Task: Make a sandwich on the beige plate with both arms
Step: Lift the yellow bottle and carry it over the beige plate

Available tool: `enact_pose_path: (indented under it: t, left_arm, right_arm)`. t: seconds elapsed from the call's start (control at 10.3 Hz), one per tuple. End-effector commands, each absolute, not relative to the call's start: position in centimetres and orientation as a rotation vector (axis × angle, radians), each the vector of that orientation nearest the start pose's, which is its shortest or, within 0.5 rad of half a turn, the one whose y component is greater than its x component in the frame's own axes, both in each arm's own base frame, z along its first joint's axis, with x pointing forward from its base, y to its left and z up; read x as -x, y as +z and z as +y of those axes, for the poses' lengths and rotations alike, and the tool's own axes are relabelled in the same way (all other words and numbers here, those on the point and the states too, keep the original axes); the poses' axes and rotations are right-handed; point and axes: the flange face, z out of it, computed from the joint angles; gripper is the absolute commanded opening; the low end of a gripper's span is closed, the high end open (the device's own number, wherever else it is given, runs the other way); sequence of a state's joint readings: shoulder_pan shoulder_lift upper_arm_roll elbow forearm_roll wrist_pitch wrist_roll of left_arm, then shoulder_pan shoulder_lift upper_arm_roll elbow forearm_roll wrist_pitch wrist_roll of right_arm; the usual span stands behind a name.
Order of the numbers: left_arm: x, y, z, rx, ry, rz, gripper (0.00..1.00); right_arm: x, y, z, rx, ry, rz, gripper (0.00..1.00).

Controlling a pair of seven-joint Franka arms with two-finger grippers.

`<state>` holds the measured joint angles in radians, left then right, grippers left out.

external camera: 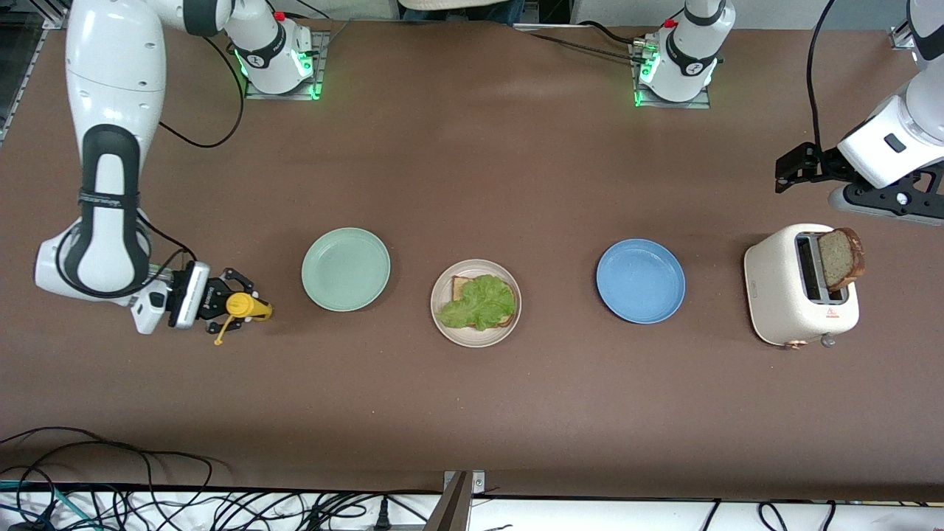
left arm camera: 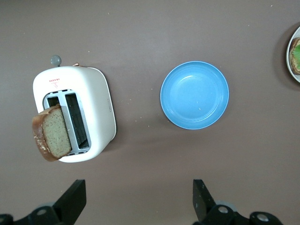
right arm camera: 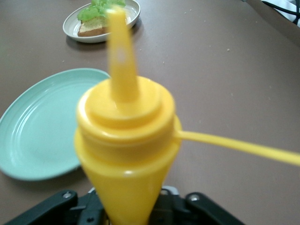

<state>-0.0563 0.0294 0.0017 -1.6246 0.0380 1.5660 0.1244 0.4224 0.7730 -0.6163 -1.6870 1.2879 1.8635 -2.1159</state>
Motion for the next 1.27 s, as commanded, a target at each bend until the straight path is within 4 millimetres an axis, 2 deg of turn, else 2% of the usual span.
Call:
enact_pose_path:
  t: [0.0,0.29,0.49,0.88,1.17]
  left_arm:
    - [-55.6,58.7,-2.6,3.110,0.142,0.271,1.00]
    - [-55.6,58.8,-2.7,3.110,0.140,0.276,1.00]
    - [-55.6,58.8,-2.6,3.110,0.140,0.271,1.00]
    - [-55.6,58.8,-2.7,3.110,0.140,0.273,1.00]
    - [-55.6,58.7,-2.7,3.110,0.142,0.271,1.00]
  right_arm:
    - [-67.4,22.1,3.7,2.029,-0.627,-1.571,0.00]
    - [-69.0,25.1,11.3,2.113,-0.541,-1.679,0.00]
    - [-68.9,26.6,17.2,2.195,-0.502,-1.732,0.00]
    - [-66.5,28.4,28.1,2.363,-0.372,-1.893,0.00]
    - [-63.7,28.7,33.9,2.509,-0.227,-2.061,0.00]
